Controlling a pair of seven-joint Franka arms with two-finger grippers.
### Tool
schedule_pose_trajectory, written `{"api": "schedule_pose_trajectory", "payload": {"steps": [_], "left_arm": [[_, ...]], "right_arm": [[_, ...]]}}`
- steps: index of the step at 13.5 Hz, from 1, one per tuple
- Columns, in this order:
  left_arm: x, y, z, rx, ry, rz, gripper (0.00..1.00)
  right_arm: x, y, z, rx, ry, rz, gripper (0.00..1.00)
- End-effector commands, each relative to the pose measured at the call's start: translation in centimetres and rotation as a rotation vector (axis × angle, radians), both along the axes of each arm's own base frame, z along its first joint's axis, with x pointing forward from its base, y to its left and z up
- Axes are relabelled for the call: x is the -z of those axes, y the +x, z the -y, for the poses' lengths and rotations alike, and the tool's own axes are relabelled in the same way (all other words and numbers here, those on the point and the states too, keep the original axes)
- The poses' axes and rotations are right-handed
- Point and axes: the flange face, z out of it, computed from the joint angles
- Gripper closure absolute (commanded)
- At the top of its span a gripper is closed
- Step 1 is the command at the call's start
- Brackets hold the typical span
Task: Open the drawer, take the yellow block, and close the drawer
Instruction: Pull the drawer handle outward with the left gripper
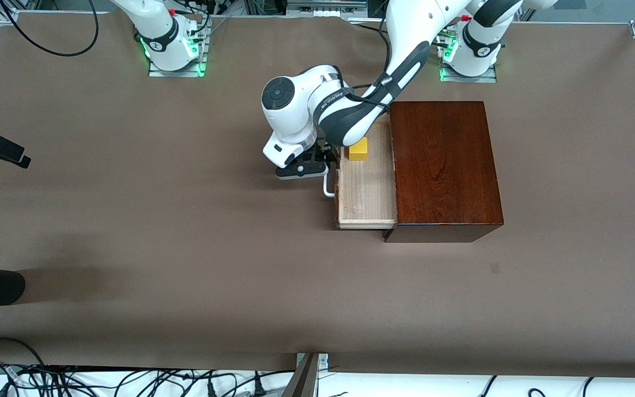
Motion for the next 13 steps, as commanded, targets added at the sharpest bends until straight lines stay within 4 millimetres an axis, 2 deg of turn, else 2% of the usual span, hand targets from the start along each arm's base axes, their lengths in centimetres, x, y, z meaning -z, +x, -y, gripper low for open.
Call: {"api": "schedule_pose_trajectory", "payload": {"steps": [1, 4, 7, 11, 13], "left_arm": [[-0.8, -1.0, 3.6, -0.013, -0.119, -0.001, 0.0], [-1.0, -0.9, 3.6, -0.012, -0.123, 0.001, 0.0], [-1.1, -0.3, 2.8, -0.007, -0.099, 0.008, 0.0], [-0.7, -1.3, 1.5, -0.008, 0.026, -0.051, 0.0], [-1.5, -1.5, 1.1, -0.01, 0.057, -0.068, 0.0]], "right_arm": [[-0.6, -0.2, 0.2, 0.002, 0.004, 0.003, 0.0], [-0.6, -0.2, 0.3, 0.002, 0.004, 0.003, 0.0], [-0.6, -0.3, 0.8, 0.009, 0.003, 0.002, 0.0], [-0.7, -0.4, 1.5, 0.019, 0.001, 0.001, 0.0], [-0.7, -0.4, 1.7, 0.02, 0.001, 0.002, 0.0]]}}
